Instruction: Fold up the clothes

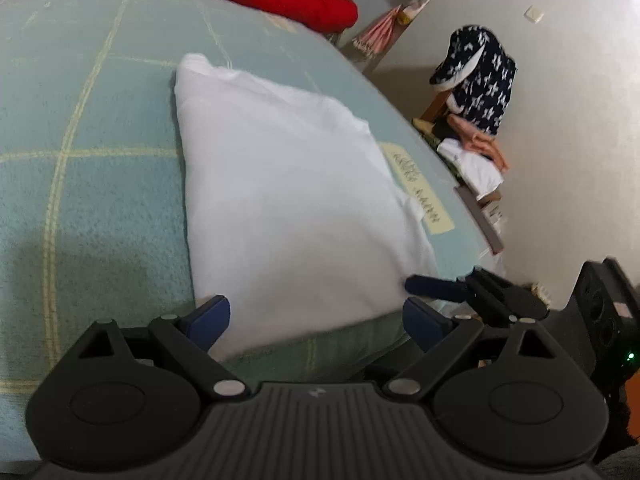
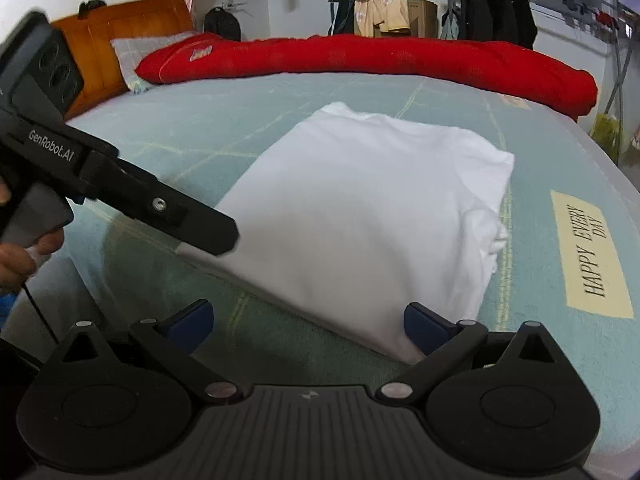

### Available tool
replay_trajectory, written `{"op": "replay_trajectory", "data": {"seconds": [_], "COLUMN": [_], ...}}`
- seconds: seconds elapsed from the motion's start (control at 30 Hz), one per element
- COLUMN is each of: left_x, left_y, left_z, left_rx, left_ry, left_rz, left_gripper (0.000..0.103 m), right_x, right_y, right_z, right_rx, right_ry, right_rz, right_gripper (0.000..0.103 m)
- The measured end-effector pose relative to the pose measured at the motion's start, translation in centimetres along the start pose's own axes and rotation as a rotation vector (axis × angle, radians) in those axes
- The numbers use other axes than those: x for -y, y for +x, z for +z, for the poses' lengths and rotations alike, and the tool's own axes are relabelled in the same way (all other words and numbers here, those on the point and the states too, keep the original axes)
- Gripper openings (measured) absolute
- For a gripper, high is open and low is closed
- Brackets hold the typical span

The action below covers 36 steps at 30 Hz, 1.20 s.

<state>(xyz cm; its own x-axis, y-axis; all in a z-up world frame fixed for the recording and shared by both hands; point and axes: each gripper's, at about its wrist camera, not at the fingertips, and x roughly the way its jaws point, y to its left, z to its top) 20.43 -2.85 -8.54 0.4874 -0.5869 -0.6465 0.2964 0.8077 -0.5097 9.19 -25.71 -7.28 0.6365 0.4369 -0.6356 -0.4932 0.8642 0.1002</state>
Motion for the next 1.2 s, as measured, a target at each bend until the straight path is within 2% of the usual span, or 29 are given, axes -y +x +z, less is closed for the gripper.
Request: {"op": "replay_trajectory", "data": {"seconds": [0.13,0.33,0.53,0.67,0.73,0.83,0.93,1.07,1.2], "left_x": [0.7,-0.9,-2.7,-3.0,-3.2,-3.6,-4.4,-5.3,-5.8], "left_y": [-0.6,-0.7,-1.2,-1.0,-0.8,-0.4,0.0,0.2,0.7], "left_z": [1.0,1.7,2.2,3.0,3.3,3.5,3.6,4.1,5.2], "left_rx": [0.036,0.061,0.093,0.114,0.122,0.116,0.101,0.096,0.106], "left_ry": [0.042,-0.017,-0.081,-0.091,-0.093,-0.102,-0.116,-0.136,-0.157], "left_rz": [0.029,0.025,0.029,0.047,0.048,0.052,0.058,0.037,0.007], "left_gripper": [0.093,0.093,0.093,0.093,0.093,0.093,0.093,0.093,0.093], "right_x": [0.9,3.0,6.0,6.3,6.5,7.0,7.6,8.4,11.2], "right_y": [-1.5,-1.3,-1.2,-1.0,-0.5,1.7,3.1,1.8,0.9], "right_z": [0.6,2.1,2.1,3.7,4.9,5.6,4.6,4.7,5.2], "right_rx": [0.059,0.097,0.126,0.176,0.201,0.169,0.126,0.127,0.144], "right_ry": [0.041,0.106,0.278,0.267,0.272,0.307,0.323,0.35,0.46], "right_rz": [-0.008,-0.037,0.012,0.024,0.068,0.131,0.126,0.14,0.137], "right_gripper": [0.103,0.103,0.103,0.103,0.103,0.103,0.103,0.103,0.103]}}
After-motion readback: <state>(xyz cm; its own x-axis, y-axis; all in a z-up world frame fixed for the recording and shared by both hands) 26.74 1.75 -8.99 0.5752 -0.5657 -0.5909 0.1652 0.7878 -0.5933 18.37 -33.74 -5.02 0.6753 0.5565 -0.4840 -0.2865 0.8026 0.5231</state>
